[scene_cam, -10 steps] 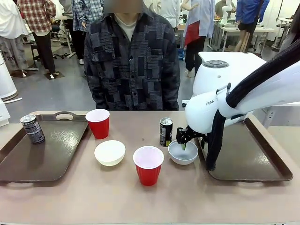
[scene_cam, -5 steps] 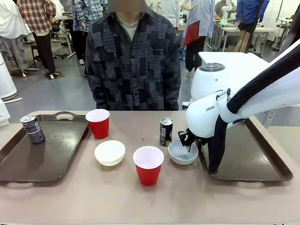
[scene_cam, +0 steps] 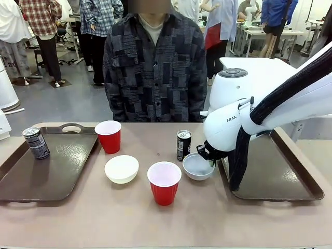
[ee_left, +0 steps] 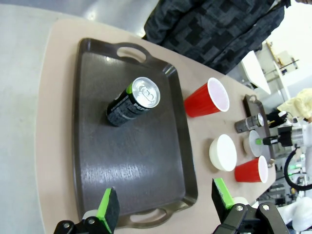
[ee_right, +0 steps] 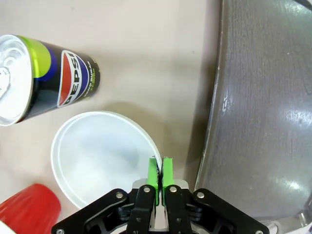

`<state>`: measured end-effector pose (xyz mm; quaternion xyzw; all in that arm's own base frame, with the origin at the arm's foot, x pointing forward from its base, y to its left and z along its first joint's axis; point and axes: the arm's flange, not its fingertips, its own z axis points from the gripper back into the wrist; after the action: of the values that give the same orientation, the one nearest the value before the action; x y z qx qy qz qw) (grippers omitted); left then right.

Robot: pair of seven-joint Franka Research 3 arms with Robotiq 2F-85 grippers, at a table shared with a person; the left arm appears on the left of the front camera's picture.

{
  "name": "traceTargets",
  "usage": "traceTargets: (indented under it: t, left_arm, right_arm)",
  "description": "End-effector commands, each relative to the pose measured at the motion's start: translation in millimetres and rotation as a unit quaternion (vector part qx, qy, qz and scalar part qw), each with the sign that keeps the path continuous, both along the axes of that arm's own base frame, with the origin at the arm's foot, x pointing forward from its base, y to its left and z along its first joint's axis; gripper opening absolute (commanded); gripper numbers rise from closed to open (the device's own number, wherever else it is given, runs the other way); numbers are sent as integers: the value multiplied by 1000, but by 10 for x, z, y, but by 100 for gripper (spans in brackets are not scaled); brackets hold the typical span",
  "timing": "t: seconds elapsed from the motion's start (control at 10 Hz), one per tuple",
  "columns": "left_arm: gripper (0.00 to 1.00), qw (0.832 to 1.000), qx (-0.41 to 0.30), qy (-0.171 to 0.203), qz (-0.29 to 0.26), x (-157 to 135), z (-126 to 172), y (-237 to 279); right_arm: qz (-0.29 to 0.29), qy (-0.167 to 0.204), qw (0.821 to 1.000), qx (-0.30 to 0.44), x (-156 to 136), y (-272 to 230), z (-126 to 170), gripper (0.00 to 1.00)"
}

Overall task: Prepare tableware on both trays.
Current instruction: Pick up a Picnic Bowl from the table and place it on a Handle tray.

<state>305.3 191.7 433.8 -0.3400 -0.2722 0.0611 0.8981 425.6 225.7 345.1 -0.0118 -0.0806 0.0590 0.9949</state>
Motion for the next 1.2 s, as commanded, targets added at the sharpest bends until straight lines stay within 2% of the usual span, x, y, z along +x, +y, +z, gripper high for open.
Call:
traceTargets:
  t: [0.0, 0.1, 0.2, 0.3, 0.6, 0.8, 1.1]
  left_arm:
    - [100, 1000, -6, -5, -3, -11, -6, 17]
    - [100, 1000, -6, -5, -3, -11, -6, 17]
    - [100, 1000, -6, -5, -3, -11, -6, 17]
    - [100, 1000, -6, -5, -3, -11, -6, 17]
    - [100, 1000, -6, -5, -3, -11, -6, 17]
    - [100, 1000, -6, -5, -3, -11, -6, 17]
    - [100, 1000, -6, -5, -3, -11, -6, 17]
  right_arm:
    - [-10, 0, 1000, 3, -7, -4, -36, 0]
    - [1, 10, 1000, -1, -86, -35, 45, 0]
    - [21, 35, 999, -27, -269, -125, 208, 0]
    - [36, 42, 998, -35, -477, -251, 401, 0]
    - [51, 21, 998, -10, -1078, -639, 889, 0]
    - [32, 2, 999, 19, -1195, -931, 1015, 0]
    - [17, -3, 999, 50, -1153, -1501, 929, 0]
